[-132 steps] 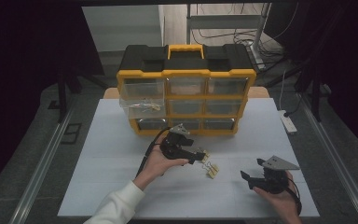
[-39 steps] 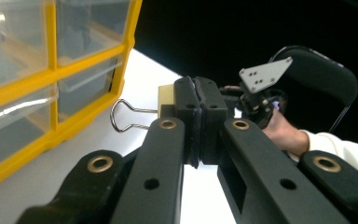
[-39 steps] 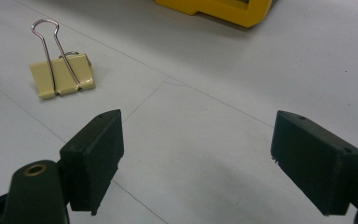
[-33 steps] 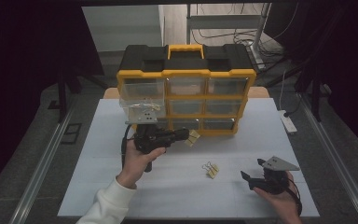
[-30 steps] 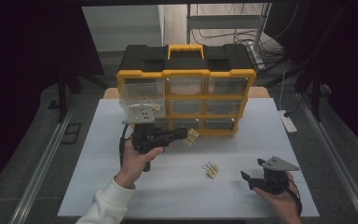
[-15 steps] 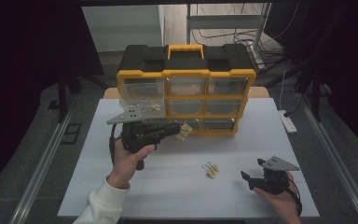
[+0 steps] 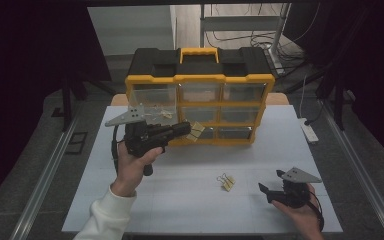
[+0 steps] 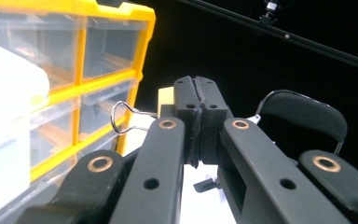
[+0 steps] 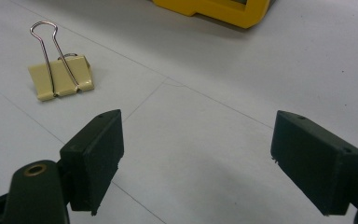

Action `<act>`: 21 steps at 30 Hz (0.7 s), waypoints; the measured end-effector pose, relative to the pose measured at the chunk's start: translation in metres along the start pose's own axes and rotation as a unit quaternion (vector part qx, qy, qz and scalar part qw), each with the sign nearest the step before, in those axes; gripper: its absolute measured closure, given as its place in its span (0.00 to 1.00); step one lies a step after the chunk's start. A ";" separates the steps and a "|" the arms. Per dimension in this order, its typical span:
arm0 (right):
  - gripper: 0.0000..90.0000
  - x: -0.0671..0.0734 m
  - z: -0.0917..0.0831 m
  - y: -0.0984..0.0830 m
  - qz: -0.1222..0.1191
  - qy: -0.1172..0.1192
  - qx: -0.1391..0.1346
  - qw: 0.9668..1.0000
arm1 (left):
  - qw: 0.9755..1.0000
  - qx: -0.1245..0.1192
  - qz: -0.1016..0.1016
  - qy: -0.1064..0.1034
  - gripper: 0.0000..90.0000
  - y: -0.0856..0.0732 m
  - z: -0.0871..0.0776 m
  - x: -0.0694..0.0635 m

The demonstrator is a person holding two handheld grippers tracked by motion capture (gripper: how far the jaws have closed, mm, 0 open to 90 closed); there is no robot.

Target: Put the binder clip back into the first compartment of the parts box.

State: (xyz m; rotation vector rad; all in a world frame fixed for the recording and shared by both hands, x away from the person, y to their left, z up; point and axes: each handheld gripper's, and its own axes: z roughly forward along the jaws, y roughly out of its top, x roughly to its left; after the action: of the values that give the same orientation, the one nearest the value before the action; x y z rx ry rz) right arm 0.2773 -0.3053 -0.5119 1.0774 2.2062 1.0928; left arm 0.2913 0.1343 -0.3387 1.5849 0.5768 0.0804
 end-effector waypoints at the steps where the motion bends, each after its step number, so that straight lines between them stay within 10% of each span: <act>1: 0.19 0.000 0.000 0.000 0.000 0.000 0.000 1.000 | 1.000 -0.001 0.002 0.002 0.98 0.002 -0.001 0.000; 21: 0.19 0.000 0.000 0.000 -0.001 0.000 -0.001 1.000 | 0.997 -0.025 0.023 0.072 0.98 0.042 -0.026 0.014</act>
State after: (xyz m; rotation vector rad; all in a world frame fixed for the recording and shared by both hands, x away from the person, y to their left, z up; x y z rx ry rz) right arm 0.2775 -0.3054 -0.5119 1.0739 2.2061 1.0942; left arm 0.3060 0.1643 -0.2997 1.5529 0.6451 0.2434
